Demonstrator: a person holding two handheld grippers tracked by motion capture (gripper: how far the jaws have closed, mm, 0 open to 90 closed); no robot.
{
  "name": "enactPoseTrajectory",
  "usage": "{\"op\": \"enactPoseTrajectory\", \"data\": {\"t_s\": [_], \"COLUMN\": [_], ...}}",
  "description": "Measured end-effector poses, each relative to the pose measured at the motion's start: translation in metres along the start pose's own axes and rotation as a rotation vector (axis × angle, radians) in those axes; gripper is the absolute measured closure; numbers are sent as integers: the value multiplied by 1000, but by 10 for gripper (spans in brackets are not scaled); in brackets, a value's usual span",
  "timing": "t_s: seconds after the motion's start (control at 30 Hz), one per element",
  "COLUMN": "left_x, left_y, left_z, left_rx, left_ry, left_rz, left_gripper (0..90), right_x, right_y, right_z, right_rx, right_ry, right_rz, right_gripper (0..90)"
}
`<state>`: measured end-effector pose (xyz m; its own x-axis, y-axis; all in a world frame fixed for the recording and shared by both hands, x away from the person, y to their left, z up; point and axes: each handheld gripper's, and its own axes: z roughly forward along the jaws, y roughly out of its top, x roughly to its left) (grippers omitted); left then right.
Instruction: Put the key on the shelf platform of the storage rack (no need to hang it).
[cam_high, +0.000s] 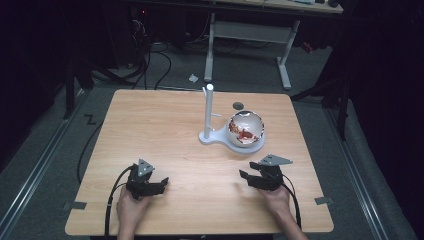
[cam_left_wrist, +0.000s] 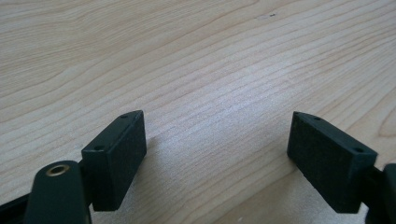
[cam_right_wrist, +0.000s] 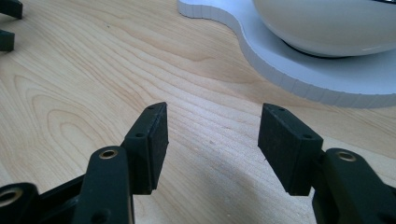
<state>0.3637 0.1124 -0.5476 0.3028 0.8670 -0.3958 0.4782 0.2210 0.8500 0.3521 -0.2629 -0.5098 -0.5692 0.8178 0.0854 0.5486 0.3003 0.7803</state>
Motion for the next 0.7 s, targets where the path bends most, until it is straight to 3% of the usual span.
{"op": "enactPoseTrajectory", "data": {"t_s": [0.7], "left_x": [0], "left_y": [0], "left_z": [0], "left_rx": [2], "left_ry": [0], "left_rz": [-1], "left_gripper": [199], "right_x": [1], "right_y": [-5], "right_z": [18], "right_rx": [67], "right_ry": [-61], "right_rz": [-41], "right_gripper": [422]}}
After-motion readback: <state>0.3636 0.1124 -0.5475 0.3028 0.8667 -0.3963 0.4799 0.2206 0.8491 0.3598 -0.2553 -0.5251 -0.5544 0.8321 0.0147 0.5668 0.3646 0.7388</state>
